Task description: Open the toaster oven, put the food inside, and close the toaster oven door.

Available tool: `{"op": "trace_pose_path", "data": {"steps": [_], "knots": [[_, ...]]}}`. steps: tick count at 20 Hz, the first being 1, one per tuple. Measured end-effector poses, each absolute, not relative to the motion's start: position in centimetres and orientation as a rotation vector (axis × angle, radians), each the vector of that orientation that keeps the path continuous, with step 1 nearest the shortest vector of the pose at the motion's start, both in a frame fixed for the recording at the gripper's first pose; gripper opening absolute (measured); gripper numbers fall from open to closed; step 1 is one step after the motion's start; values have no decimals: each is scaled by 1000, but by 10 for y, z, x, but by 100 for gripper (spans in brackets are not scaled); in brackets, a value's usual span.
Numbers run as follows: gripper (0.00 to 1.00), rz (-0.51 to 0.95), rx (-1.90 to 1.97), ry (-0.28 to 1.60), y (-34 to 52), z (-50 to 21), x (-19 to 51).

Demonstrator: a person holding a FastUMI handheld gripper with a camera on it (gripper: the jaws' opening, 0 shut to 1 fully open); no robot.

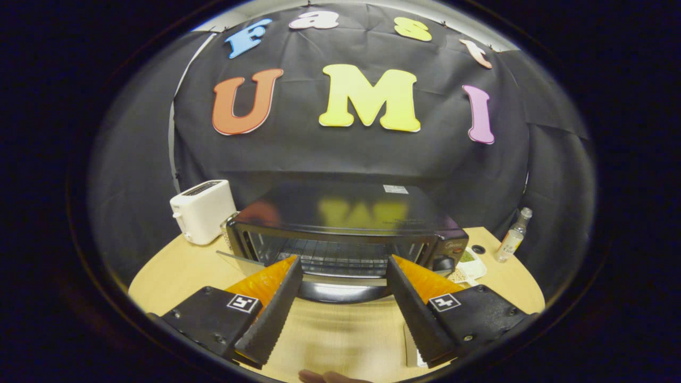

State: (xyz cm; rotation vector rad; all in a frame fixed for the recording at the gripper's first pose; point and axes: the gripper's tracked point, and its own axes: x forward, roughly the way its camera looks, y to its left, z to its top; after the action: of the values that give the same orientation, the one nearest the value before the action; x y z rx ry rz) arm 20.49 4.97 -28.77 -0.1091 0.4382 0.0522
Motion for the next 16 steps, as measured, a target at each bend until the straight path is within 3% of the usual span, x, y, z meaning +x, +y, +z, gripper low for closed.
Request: {"op": "trace_pose_path", "data": {"steps": [10,16], "knots": [[100,38,-123,292,45,-326,150],[100,27,-120,303,41,-355,128]]}}
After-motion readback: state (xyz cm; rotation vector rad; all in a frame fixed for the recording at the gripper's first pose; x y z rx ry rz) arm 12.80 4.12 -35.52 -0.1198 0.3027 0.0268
